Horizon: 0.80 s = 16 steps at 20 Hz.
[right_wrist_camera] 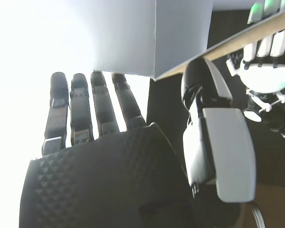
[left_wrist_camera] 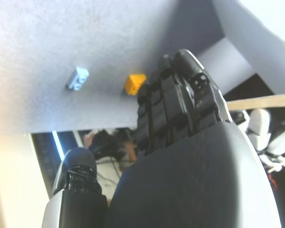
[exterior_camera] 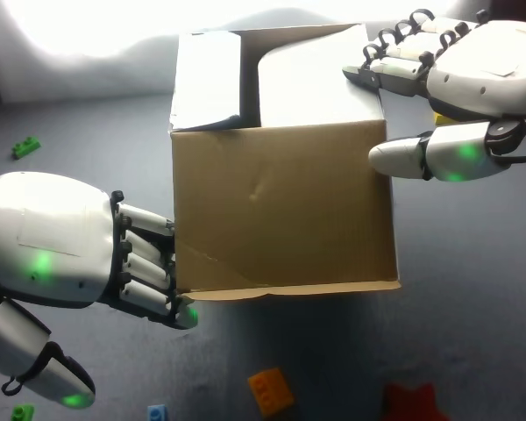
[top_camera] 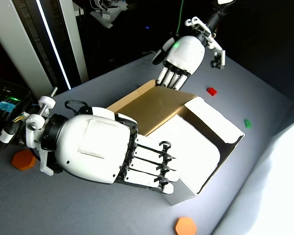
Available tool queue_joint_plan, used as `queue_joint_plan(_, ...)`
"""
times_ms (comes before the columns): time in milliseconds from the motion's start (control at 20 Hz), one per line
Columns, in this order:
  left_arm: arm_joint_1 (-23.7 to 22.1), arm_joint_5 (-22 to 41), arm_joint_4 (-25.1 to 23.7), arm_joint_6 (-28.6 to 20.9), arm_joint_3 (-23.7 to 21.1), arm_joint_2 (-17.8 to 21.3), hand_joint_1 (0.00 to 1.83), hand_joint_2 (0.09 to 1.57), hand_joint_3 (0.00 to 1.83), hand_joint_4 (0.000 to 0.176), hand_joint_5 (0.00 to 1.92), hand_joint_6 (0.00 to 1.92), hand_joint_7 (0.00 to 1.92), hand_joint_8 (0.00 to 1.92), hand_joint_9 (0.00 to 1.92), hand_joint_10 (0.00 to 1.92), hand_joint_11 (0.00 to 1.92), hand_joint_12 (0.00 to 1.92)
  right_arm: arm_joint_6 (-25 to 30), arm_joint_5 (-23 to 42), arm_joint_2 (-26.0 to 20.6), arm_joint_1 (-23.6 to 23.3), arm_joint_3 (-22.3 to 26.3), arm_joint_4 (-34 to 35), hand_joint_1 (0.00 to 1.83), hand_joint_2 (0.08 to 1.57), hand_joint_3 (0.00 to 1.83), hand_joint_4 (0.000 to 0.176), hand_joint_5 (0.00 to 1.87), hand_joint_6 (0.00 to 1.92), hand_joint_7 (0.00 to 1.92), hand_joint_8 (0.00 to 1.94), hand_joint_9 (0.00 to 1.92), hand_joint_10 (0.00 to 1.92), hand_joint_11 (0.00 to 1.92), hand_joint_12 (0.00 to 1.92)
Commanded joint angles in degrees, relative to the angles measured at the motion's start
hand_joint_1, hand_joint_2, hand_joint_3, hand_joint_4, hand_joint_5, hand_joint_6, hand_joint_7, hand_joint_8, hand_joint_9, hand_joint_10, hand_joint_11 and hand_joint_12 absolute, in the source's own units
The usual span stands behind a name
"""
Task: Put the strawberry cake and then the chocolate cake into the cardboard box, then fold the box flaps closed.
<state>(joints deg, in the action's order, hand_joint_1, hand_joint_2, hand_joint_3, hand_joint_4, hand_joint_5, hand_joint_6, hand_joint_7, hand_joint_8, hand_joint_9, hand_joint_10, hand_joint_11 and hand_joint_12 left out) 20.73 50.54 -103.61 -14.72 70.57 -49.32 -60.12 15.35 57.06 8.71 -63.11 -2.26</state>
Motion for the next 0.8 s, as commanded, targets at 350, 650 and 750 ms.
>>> queue_joint_plan(350, 2.1, 0.8, 6.2, 1.8, 1.2, 0.1, 0.0, 1.19, 0.0, 0.004, 0.31, 0.0, 0.32, 0.0, 0.38, 0.0, 0.0, 1.15, 3.2, 5.7, -1.6, -0.9, 0.2, -2.4, 0.0, 1.24, 0.0, 0.0, 0.05, 0.01, 0.08, 0.0, 0.08, 0.01, 0.0, 0.57)
queue_joint_plan(650, 2.5, 1.3, 7.7, 1.9, 3.7, -0.1, 0.03, 1.18, 0.0, 0.01, 0.3, 0.0, 0.29, 0.0, 0.32, 0.0, 0.0, 1.06, 4.0, 7.5, -7.7, -1.3, 2.9, 2.3, 0.0, 1.24, 0.0, 0.0, 0.07, 0.0, 0.11, 0.0, 0.12, 0.01, 0.0, 0.55)
queue_joint_plan(750, 2.6, 1.2, 7.7, 1.9, 2.9, -0.1, 0.03, 1.17, 0.0, 0.015, 0.29, 0.0, 0.29, 0.0, 0.33, 0.0, 0.0, 1.05, 4.0, 8.4, -10.2, -0.8, 4.1, 4.5, 0.0, 1.25, 0.0, 0.0, 0.1, 0.01, 0.14, 0.01, 0.13, 0.01, 0.0, 0.63)
